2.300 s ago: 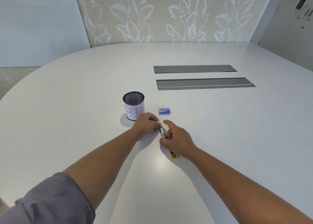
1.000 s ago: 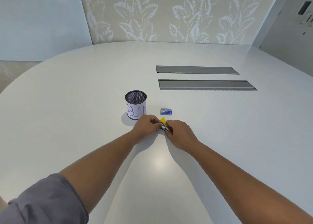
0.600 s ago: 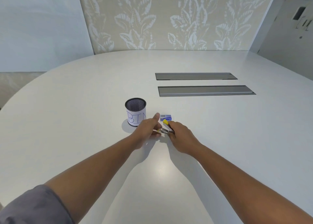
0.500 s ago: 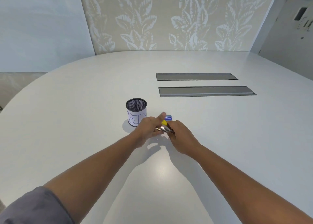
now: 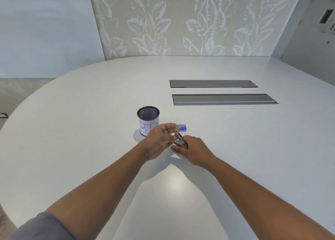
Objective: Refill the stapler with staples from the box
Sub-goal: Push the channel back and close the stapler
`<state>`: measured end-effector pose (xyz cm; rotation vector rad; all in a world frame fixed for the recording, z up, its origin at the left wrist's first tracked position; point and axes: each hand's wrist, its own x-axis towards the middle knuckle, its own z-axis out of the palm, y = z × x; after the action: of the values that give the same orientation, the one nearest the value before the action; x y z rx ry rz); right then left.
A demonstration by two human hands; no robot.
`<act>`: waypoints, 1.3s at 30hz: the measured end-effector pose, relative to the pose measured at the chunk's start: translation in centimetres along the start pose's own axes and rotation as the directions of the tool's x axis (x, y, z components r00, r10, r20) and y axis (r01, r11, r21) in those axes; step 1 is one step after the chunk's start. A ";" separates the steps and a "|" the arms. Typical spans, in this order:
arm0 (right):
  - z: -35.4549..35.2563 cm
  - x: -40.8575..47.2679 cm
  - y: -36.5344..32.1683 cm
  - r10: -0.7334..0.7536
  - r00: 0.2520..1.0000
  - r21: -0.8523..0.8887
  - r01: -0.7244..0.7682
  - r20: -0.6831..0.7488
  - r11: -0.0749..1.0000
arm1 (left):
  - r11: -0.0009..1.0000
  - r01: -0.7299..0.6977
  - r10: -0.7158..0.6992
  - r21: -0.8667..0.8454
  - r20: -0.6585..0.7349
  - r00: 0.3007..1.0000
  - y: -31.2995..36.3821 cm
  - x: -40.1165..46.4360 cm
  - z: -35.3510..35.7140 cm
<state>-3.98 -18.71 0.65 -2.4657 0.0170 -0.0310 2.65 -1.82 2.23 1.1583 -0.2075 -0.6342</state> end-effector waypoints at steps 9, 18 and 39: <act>2.0 -0.1 0.8 -0.080 0.996 -0.326 0.059 -0.049 0.943 | 0.660 -0.112 0.297 0.743 -0.121 0.947 -2.8 1.1 0.4; 3.1 -0.8 1.5 -0.154 0.981 -0.349 0.105 -0.117 0.931 | 0.540 -0.099 0.357 0.836 -0.121 0.926 -3.6 2.0 0.2; 3.5 -0.6 1.9 -0.168 0.979 -0.373 0.115 -0.114 0.921 | 0.489 -0.122 0.372 0.864 -0.081 0.925 -3.5 1.8 0.0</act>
<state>-4.46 -18.02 -3.33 -2.8278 -0.1031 -0.2936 2.81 -3.71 -1.25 2.1180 -0.4928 -0.0525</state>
